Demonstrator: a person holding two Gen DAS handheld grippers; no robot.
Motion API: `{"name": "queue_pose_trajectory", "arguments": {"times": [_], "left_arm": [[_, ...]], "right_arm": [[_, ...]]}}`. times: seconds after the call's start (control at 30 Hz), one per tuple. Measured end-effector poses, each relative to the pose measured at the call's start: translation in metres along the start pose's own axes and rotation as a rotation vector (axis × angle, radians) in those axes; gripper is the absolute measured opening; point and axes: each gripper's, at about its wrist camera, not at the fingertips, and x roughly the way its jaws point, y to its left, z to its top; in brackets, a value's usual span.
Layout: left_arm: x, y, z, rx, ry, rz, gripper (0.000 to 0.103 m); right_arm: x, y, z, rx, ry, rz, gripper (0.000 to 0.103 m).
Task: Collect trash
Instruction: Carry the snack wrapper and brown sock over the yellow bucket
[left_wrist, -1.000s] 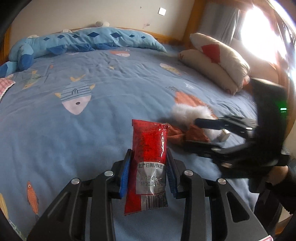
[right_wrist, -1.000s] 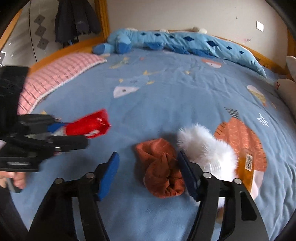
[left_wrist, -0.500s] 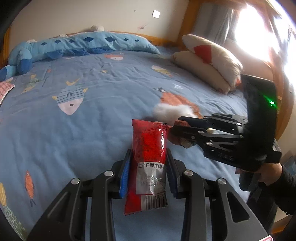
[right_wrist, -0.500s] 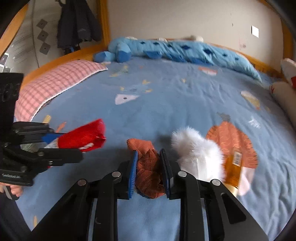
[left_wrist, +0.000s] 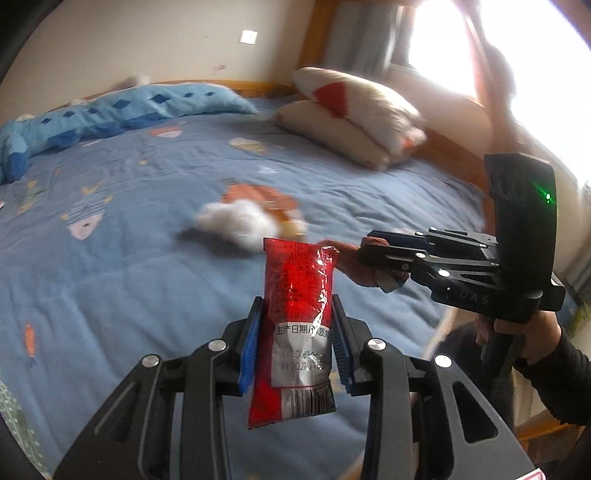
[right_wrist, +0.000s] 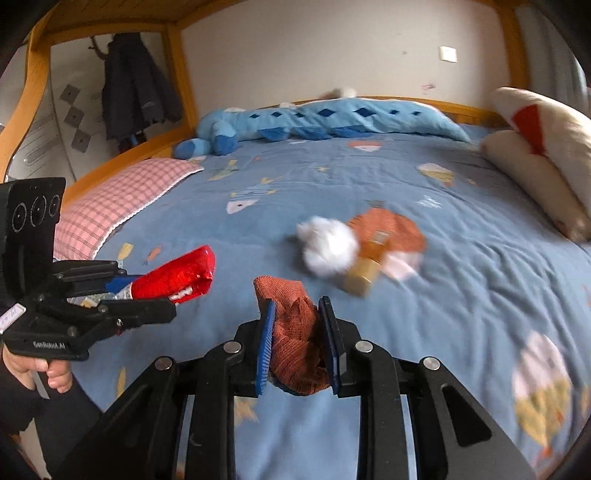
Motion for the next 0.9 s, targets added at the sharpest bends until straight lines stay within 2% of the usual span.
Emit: {"name": "queue_pose_trajectory", "arguments": {"times": [0.2, 0.5, 0.73, 0.9], "left_arm": [[0.010, -0.061, -0.006, 0.067, 0.025, -0.106, 0.035], [0.031, -0.172, -0.022, 0.215, 0.080, -0.280, 0.035], [0.050, -0.255, -0.048, 0.328, 0.144, -0.390, 0.035], [0.060, -0.304, -0.065, 0.407, 0.185, -0.439, 0.036]], "right_arm": [[-0.075, -0.021, -0.039, 0.056, -0.049, -0.092, 0.024], [-0.191, -0.064, -0.112, 0.239, -0.121, -0.261, 0.024], [-0.255, -0.084, -0.178, 0.360, -0.144, -0.373, 0.024], [-0.290, -0.092, -0.219, 0.425, -0.149, -0.428, 0.024]]}}
